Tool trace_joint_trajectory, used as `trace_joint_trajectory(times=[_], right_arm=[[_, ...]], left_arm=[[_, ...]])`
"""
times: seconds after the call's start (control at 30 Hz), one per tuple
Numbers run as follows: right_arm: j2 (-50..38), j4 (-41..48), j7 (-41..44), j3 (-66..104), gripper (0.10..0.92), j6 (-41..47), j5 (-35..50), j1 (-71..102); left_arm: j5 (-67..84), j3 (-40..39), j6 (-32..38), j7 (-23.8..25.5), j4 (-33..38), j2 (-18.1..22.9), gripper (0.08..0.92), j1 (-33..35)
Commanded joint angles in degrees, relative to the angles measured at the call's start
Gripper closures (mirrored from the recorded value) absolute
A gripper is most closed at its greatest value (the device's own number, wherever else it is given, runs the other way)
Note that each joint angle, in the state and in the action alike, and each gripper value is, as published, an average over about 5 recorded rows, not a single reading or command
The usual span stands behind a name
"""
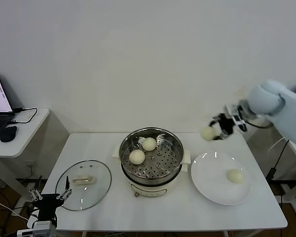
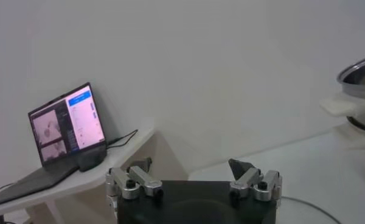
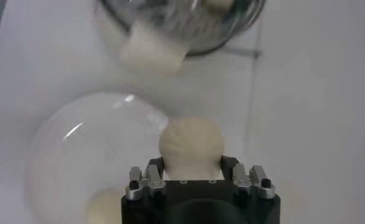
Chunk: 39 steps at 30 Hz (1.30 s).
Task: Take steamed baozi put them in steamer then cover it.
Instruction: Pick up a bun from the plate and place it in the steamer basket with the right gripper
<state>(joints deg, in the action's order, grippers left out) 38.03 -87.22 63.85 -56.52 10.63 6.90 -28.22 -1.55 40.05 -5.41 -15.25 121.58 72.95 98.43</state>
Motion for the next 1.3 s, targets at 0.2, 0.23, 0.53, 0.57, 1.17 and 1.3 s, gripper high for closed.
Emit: trace_joint_trajectory(times=[0.2, 0.23, 0.53, 0.57, 1.17, 1.3], right_arm=[[14.5, -4.6, -4.8, -12.9, 0.448, -8.0, 1.4, -4.1], [15.0, -4.3, -5.0, -13.5, 0.448, -9.1, 0.4, -3.6], [20.7, -1.0, -6.2, -15.7, 0.448, -18.2, -6.0, -0.6], [21.4, -0.6, -6.2, -15.9, 0.448, -19.2, -6.9, -0.6], [24.4, -2.4, -4.1, -18.5, 0.44, -29.6, -14.2, -0.1], [24.1, -2.8, -3.9, -18.6, 0.438, -30.0, -14.9, 0.2]], left_arm=[[0.1, 1.0, 0.5, -0.2, -0.9, 1.0, 0.177, 0.2], [0.1, 1.1, 0.5, -0.2, -1.0, 1.1, 0.177, 0.2], [0.5, 2.1, 0.7, -0.3, -1.5, 1.8, 0.177, 0.0], [0.6, 2.2, 0.8, -0.3, -1.5, 1.9, 0.177, 0.0], [0.7, 2.5, 1.8, -0.6, -1.7, 2.9, 0.177, 0.8], [0.6, 2.4, 1.8, -0.6, -1.7, 3.0, 0.177, 0.7]])
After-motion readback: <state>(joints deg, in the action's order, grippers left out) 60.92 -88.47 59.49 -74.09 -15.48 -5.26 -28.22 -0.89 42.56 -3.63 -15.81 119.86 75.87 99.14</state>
